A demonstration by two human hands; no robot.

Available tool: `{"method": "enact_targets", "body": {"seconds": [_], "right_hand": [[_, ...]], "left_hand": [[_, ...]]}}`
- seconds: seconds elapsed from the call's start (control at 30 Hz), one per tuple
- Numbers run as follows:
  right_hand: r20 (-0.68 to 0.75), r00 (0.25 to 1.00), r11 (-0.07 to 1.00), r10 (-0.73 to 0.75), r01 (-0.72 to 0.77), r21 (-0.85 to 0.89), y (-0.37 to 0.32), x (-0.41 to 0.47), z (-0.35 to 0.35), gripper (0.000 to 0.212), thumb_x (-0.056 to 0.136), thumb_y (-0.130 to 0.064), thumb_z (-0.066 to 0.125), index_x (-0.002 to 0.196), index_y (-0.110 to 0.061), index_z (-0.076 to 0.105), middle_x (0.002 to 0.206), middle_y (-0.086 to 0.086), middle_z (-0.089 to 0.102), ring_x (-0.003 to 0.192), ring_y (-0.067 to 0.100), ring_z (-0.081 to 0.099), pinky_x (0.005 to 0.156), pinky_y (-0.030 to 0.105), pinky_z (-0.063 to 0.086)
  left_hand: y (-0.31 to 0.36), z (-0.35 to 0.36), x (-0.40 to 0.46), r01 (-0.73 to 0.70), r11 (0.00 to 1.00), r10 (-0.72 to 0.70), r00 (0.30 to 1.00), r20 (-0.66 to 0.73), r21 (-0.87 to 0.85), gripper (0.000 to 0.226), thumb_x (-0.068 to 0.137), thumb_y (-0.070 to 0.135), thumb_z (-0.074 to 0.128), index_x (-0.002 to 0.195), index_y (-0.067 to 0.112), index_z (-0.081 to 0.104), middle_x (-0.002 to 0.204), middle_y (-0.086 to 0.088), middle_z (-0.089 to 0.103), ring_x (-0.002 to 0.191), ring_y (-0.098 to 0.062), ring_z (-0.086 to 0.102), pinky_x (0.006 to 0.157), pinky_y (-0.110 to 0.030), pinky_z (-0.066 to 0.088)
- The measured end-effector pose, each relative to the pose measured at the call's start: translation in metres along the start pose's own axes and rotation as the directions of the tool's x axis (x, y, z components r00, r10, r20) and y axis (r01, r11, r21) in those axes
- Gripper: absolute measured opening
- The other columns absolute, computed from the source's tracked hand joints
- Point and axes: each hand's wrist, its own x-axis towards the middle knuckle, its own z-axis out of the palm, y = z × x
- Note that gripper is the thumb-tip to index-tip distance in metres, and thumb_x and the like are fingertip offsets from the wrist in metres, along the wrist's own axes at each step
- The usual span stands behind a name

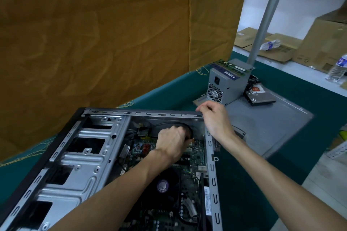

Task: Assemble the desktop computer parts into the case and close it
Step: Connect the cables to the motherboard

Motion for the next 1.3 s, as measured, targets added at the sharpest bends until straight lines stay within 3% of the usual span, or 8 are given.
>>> {"method": "enact_targets", "body": {"seconds": [0.13,0.27,0.4,0.53,0.77,1.1,1.17,1.3], "right_hand": [[-0.004,1.0,1.0,0.003,-0.003,0.008,0.0,0.0,0.001,0.025,0.098,-0.016,0.053,0.084,-0.019,0.073,0.079,-0.009,0.069,0.062,-0.009,0.056,0.055,0.007,0.037],[0.001,1.0,1.0,0.004,-0.004,0.012,-0.001,-0.001,0.0,0.026,0.099,-0.015,0.052,0.083,-0.02,0.072,0.078,-0.008,0.069,0.061,-0.011,0.056,0.055,0.006,0.038],[0.0,1.0,1.0,0.016,-0.016,0.007,-0.003,-0.001,0.0,0.025,0.099,-0.016,0.053,0.082,-0.02,0.072,0.08,-0.009,0.069,0.065,-0.005,0.058,0.056,0.005,0.036],[0.004,1.0,1.0,0.024,-0.024,0.009,-0.005,-0.003,-0.002,0.025,0.099,-0.016,0.053,0.083,-0.018,0.072,0.081,-0.005,0.069,0.065,-0.002,0.057,0.055,0.006,0.038],[0.01,1.0,1.0,0.02,-0.02,-0.009,-0.007,-0.003,-0.002,0.025,0.099,-0.015,0.052,0.084,-0.017,0.072,0.082,-0.006,0.069,0.068,0.001,0.056,0.057,0.006,0.038],[0.019,1.0,0.998,0.007,-0.006,-0.057,-0.012,-0.01,-0.005,0.024,0.101,-0.017,0.049,0.09,-0.016,0.071,0.065,-0.006,0.061,0.043,-0.003,0.049,0.046,0.013,0.034],[0.009,1.0,0.992,-0.03,0.031,-0.122,-0.02,-0.016,-0.009,0.022,0.102,-0.017,0.049,0.092,-0.016,0.069,0.072,-0.004,0.063,0.05,-0.001,0.053,0.052,0.015,0.036],[0.012,0.984,0.906,-0.176,0.166,-0.389,-0.035,-0.049,-0.019,0.021,0.1,-0.025,0.055,0.116,-0.014,0.061,0.113,0.003,0.058,0.1,0.021,0.058,0.088,0.037,0.049]], "left_hand": [[0.001,-0.011,-0.015,0.042,0.999,-0.041,0.999,0.024,-0.027,0.024,0.1,0.032,0.053,0.115,0.022,0.068,0.109,-0.006,0.07,0.097,-0.028,0.07,0.076,-0.035,0.053],[0.003,-0.013,-0.028,-0.115,0.978,0.133,0.986,0.101,-0.173,0.038,0.1,0.017,0.051,0.138,0.019,0.056,0.135,-0.004,0.052,0.119,-0.028,0.058,0.097,-0.043,0.051],[0.011,-0.009,-0.027,-0.199,0.98,0.195,0.964,0.181,-0.001,0.06,0.096,0.006,0.045,0.153,0.024,0.038,0.14,-0.006,0.046,0.127,-0.029,0.047,0.111,-0.044,0.04],[0.016,-0.008,-0.022,-0.192,0.973,0.152,0.951,0.27,0.129,0.058,0.093,0.01,0.048,0.149,0.021,0.039,0.141,-0.008,0.039,0.129,-0.032,0.041,0.113,-0.047,0.036],[0.027,-0.004,-0.022,-0.106,0.98,0.055,0.959,0.277,0.171,0.05,0.095,0.013,0.045,0.145,0.02,0.043,0.139,-0.008,0.04,0.128,-0.031,0.042,0.112,-0.046,0.035],[0.018,-0.009,-0.022,-0.113,0.988,0.07,0.935,0.347,0.103,0.055,0.093,0.017,0.048,0.146,0.025,0.042,0.144,-0.005,0.037,0.135,-0.03,0.042,0.117,-0.051,0.027],[0.013,-0.011,-0.024,-0.117,0.991,0.087,0.925,0.371,0.06,0.06,0.092,0.017,0.048,0.15,0.025,0.039,0.147,-0.005,0.035,0.137,-0.031,0.039,0.119,-0.05,0.025],[-0.002,-0.029,-0.031,-0.18,0.983,0.175,0.918,0.356,-0.02,0.063,0.088,0.008,0.049,0.15,0.02,0.045,0.152,-0.005,0.045,0.139,-0.029,0.044,0.115,-0.041,0.035]]}}
